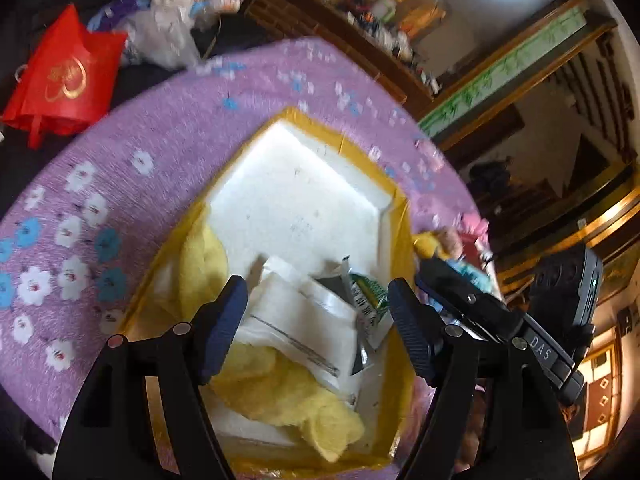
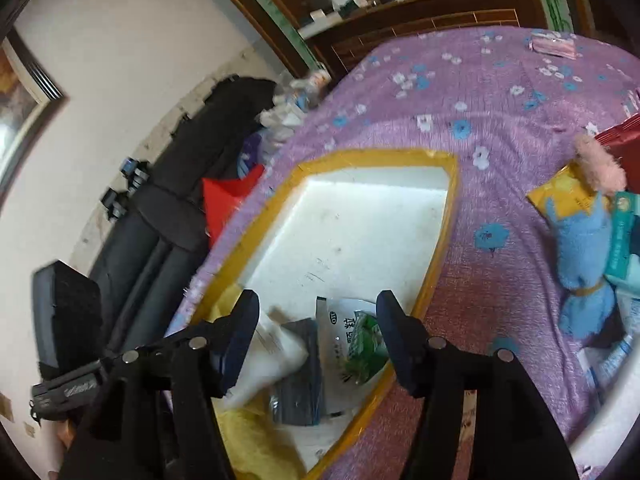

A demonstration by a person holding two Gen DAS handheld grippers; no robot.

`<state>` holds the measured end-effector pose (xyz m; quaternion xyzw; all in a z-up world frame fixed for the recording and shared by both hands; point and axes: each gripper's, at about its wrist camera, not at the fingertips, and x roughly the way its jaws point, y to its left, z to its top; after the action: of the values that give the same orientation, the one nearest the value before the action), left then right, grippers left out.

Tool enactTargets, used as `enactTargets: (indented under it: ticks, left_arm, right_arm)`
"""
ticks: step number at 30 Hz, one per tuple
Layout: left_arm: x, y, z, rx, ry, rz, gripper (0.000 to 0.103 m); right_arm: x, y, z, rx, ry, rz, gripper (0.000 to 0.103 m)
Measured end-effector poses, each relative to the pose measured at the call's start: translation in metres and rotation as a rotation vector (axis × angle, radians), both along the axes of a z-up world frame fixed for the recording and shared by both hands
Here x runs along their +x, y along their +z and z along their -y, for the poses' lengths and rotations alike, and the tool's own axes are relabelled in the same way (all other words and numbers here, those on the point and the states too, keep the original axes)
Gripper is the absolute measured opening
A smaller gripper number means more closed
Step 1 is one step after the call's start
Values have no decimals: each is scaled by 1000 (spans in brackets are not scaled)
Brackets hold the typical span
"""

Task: Organize soft objects
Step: 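Carry both packets over the foam tray and open both grippers, then grasp the white foam block with the left gripper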

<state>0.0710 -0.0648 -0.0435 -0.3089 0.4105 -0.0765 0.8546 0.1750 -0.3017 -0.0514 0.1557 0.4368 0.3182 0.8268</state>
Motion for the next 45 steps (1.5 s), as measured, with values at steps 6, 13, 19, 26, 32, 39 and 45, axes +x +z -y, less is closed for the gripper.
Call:
enactTargets:
  ticks: [6, 13, 19, 26, 32, 39, 45]
  left_arm:
    - [-40, 28, 35, 165, 7, 153, 83]
    - [-55, 38, 103, 302, -103, 200, 83]
    - [-42, 23, 155, 228, -202, 116, 83]
    - [-25, 5, 221, 207, -367, 49, 82]
    - [2, -8, 265, 277, -445, 5, 82]
    - [24, -18, 305, 396, -465, -5, 82]
    - [36, -21, 327, 410, -498, -9, 82]
  right_arm:
    - [-38, 12, 35, 59, -12, 58, 61]
    - [-72, -9, 114, 201, -84, -3, 67]
    - [-91, -14, 176, 81, -267, 38, 68]
    - [-88, -35, 232, 91, -399, -47, 68]
    - [-90, -50, 250, -47, -498, -87, 68]
    - [-94, -58, 264, -70, -520, -95, 68]
    - [-102, -61, 266, -55, -521, -86, 68]
